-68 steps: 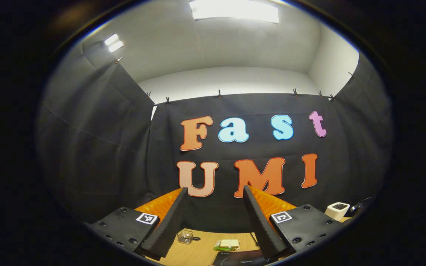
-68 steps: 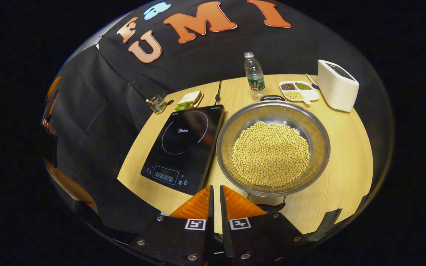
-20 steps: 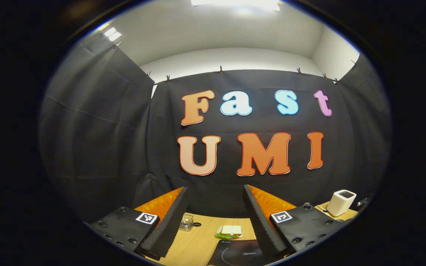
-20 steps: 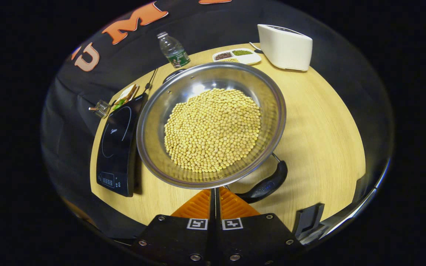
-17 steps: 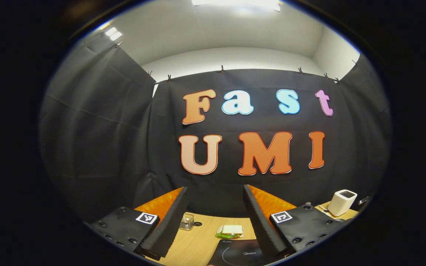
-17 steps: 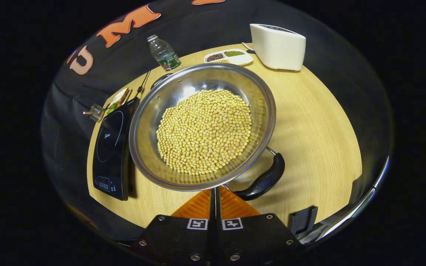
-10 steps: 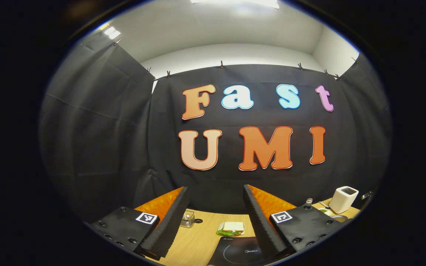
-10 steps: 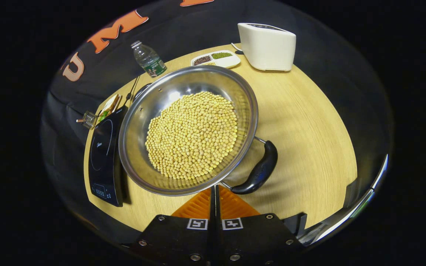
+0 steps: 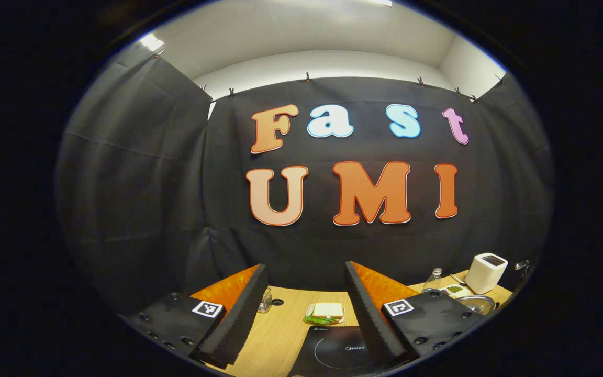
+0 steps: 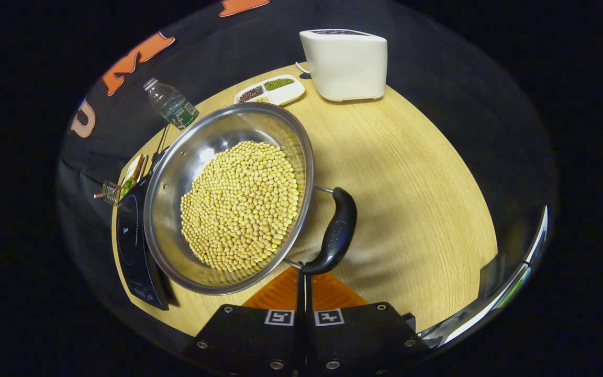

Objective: First push the handle of the pot to place it horizontally, then grasp the pot with both hands and set it on the induction cooktop.

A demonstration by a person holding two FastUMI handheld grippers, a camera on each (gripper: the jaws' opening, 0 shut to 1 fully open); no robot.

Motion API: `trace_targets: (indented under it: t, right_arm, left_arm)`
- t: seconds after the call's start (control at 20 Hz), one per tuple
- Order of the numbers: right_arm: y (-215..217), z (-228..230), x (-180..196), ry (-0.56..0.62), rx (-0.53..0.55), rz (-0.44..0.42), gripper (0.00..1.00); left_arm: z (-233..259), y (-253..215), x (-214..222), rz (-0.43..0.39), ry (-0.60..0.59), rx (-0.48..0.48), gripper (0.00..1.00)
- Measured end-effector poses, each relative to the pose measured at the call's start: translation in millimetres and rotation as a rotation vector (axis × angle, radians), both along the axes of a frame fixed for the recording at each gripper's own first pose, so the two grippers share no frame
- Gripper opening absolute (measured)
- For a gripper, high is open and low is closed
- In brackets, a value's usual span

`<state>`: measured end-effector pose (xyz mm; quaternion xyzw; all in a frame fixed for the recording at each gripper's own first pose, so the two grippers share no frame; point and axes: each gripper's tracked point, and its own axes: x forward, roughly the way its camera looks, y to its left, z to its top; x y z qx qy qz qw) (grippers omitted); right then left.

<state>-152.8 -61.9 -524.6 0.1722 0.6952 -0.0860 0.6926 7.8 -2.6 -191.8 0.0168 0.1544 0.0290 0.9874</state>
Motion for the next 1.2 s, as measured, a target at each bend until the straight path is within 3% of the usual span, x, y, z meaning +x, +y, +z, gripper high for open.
trace_targets:
  t: [0.35, 0.55, 0.6, 0.7, 0.8, 0.9, 1.2]
  right_arm:
    - [-24, -13, 28, -0.001, -0.053, -0.061, 0.0]
    - [-33, -18, 45, -0.004, -0.076, -0.097, 0.0]
    - [-35, -19, 49, -0.006, -0.076, -0.109, 0.0]
    - [-38, -21, 57, -0.012, -0.075, -0.123, 0.0]
    - [-42, -23, 68, -0.022, -0.081, -0.128, 0.0]
    - [-49, -24, 76, -0.028, -0.09, -0.138, 0.0]
    - [-59, -35, 105, -0.05, -0.094, -0.17, 0.0]
  left_arm:
    - [-23, 3, 0, 0.004, 0.045, 0.007, 0.94]
    - [-42, -8, -1, -0.019, 0.088, -0.007, 0.98]
    - [-47, -12, -1, -0.026, 0.092, -0.014, 0.94]
    - [-62, -30, -3, -0.062, 0.113, -0.032, 0.99]
    - [-84, -49, -10, -0.101, 0.16, -0.046, 0.94]
    - [-100, -64, -12, -0.122, 0.197, -0.059, 0.99]
    - [-128, -105, -22, -0.174, 0.265, -0.084, 0.96]
